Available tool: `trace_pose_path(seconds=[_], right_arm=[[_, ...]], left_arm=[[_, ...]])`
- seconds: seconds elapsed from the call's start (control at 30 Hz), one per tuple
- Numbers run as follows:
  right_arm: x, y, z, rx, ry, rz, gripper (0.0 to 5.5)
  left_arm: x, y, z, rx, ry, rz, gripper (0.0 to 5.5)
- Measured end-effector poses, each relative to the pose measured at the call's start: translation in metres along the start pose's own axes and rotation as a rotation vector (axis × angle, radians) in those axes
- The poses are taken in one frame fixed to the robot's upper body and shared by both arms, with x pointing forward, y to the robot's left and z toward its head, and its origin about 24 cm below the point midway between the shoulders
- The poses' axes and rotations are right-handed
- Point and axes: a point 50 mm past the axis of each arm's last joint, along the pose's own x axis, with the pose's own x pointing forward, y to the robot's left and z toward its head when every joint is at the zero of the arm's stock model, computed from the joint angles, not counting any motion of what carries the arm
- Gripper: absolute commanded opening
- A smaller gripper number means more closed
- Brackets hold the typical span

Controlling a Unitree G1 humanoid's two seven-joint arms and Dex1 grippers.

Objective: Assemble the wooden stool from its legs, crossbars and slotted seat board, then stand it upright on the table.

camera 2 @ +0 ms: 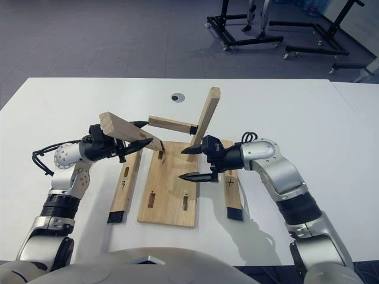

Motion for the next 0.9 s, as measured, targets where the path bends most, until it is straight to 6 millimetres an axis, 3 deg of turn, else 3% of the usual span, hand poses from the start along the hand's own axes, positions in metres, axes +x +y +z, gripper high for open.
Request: trace_pose_path(seconds=[0.6,0.9], right_arm=[[0.0007,0.0027,0.0027,-0.013,0.0,0.008,4.0],[-0.0073,0.0007,0.0061,-0.016,-0.008,0.001,4.0]], left_arm=[[-0.0044,0.0012,0.0074,-0.031,0.066,-0.105,2.02],[-0.0062,-0.0022,0.0092,-0.134,0.065,-0.124,2.02]])
